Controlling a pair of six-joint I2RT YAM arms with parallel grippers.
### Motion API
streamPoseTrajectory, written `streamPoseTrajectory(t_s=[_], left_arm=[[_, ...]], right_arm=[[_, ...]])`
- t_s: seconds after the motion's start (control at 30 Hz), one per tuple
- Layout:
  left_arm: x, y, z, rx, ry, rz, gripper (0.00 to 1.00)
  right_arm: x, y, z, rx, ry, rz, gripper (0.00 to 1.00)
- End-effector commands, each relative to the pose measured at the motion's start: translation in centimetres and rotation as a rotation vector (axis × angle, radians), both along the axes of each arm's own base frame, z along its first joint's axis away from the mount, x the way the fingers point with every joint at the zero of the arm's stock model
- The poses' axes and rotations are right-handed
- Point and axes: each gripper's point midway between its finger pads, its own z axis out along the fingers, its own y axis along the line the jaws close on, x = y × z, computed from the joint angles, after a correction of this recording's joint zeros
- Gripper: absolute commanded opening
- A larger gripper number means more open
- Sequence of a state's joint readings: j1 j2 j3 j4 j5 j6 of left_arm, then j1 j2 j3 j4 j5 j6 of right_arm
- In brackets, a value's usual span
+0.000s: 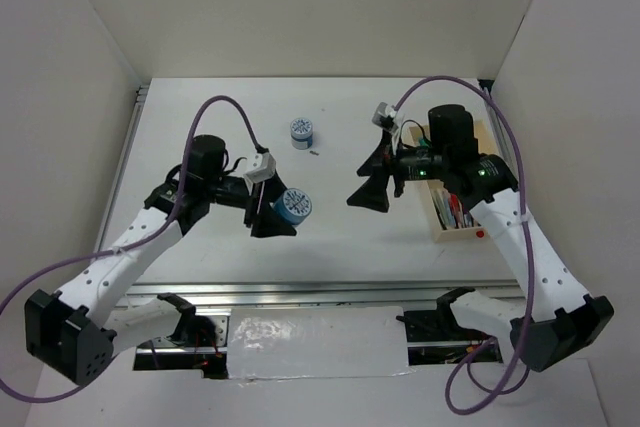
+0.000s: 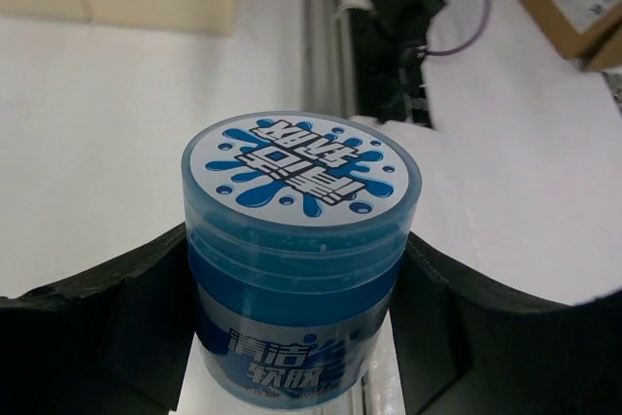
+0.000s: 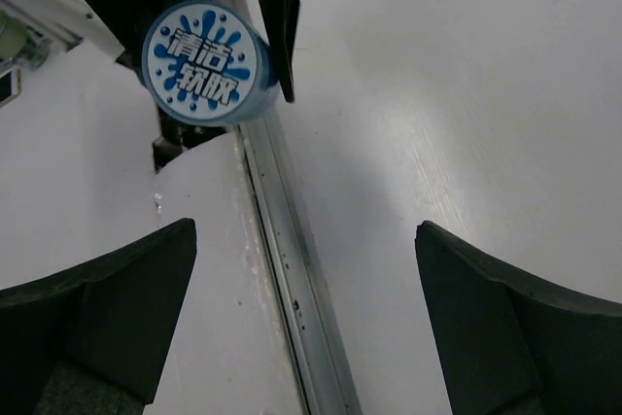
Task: Sort the stationery into containers
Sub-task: Pick up the stationery from the center of the board.
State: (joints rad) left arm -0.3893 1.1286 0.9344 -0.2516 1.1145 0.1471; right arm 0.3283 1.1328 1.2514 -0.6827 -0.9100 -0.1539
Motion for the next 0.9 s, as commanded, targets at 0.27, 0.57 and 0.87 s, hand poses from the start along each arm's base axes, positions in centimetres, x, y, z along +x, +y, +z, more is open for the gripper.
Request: streamPoseTrajectory(t_s=[0.27,0.57,0.87], left_arm=[[-4.6,-4.3,5.5,-0.094,-0.147,-0.14,0.16],[-3.2,-5.3,5.7,-0.089,-0.129,-0.102,0.13],[-3.3,-5.7,6.2,-0.09,-0.14,-0.107,0.12]], right_arm=[[-4.9,4.7,5.6,0.063,-0.185,0.283,1.0],[-5.2,6.9,3.3,-0.008,-0.168,0.309,1.0],[-5.0,7.7,1.7,-0.042,-0.136,0.321,1.0]])
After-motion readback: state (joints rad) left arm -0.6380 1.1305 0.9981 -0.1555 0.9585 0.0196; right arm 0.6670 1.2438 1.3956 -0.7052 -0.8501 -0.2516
